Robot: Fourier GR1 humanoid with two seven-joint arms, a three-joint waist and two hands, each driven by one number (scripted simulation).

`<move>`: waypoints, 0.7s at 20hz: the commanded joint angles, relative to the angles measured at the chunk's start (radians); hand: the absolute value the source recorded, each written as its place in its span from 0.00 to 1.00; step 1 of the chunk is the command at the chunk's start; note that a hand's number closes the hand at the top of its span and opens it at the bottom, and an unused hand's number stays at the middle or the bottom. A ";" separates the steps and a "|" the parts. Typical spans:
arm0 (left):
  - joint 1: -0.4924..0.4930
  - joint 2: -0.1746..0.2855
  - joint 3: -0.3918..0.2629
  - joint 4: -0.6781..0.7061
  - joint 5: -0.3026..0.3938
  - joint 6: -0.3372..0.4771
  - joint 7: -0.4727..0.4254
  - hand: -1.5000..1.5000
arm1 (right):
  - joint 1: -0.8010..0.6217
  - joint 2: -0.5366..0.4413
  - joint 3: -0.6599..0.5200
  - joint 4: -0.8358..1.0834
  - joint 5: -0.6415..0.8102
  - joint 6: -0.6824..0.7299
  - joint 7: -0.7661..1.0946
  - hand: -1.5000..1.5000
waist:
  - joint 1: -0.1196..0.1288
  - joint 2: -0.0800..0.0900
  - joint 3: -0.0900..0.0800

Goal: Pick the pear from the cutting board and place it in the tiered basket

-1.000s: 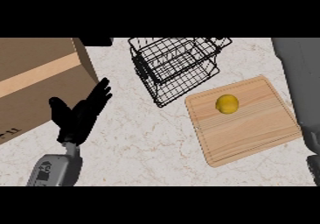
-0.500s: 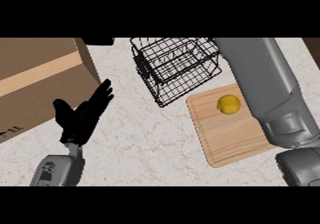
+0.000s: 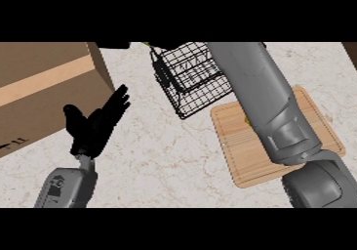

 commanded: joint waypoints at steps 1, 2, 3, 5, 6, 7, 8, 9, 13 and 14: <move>0.042 0.000 -0.014 -0.063 0.012 -0.011 0.032 0.50 | -0.071 0.018 -0.006 0.087 -0.041 -0.032 -0.077 0.00 | 0.016 -0.003 0.000; 0.001 -0.003 -0.001 0.051 -0.019 -0.002 -0.048 0.50 | -0.053 0.019 0.000 0.079 -0.066 -0.060 -0.133 0.00 | 0.000 -0.001 -0.001; -0.017 0.022 0.028 0.010 0.022 -0.023 -0.001 0.50 | -0.071 0.019 -0.002 0.088 -0.077 -0.071 -0.147 0.00 | 0.005 -0.002 0.000; 0.018 0.000 0.003 -0.007 0.013 -0.017 -0.009 0.50 | -0.070 0.019 0.007 0.102 -0.106 -0.173 -0.185 0.00 | 0.013 -0.004 -0.001; 0.037 0.012 -0.003 -0.059 0.010 -0.014 0.027 0.50 | -0.101 0.019 -0.039 0.088 -0.073 -0.188 -0.138 0.00 | -0.002 -0.007 0.000; -0.027 -0.003 0.001 -0.016 -0.001 0.009 0.040 0.50 | -0.127 0.019 0.003 0.107 -0.115 -0.254 -0.128 0.00 | 0.006 -0.007 -0.001; 0.048 0.014 0.000 -0.043 0.007 -0.021 -0.009 0.50 | -0.105 0.015 -0.032 0.098 -0.068 -0.257 -0.138 0.00 | -0.010 -0.008 0.000; 0.027 -0.008 0.006 0.010 0.003 -0.005 -0.031 0.50 | -0.104 -0.005 -0.058 0.100 -0.087 -0.268 -0.146 0.00 | -0.016 -0.004 -0.001; 0.004 0.029 0.040 0.006 0.012 -0.014 -0.017 0.50 | -0.084 -0.070 -0.147 0.122 -0.161 -0.277 -0.085 0.00 | -0.024 -0.006 0.000; 0.029 0.016 0.020 -0.013 0.002 -0.003 -0.002 0.50 | -0.050 -0.142 -0.160 0.101 -0.173 -0.233 -0.068 0.00 | -0.041 -0.013 0.001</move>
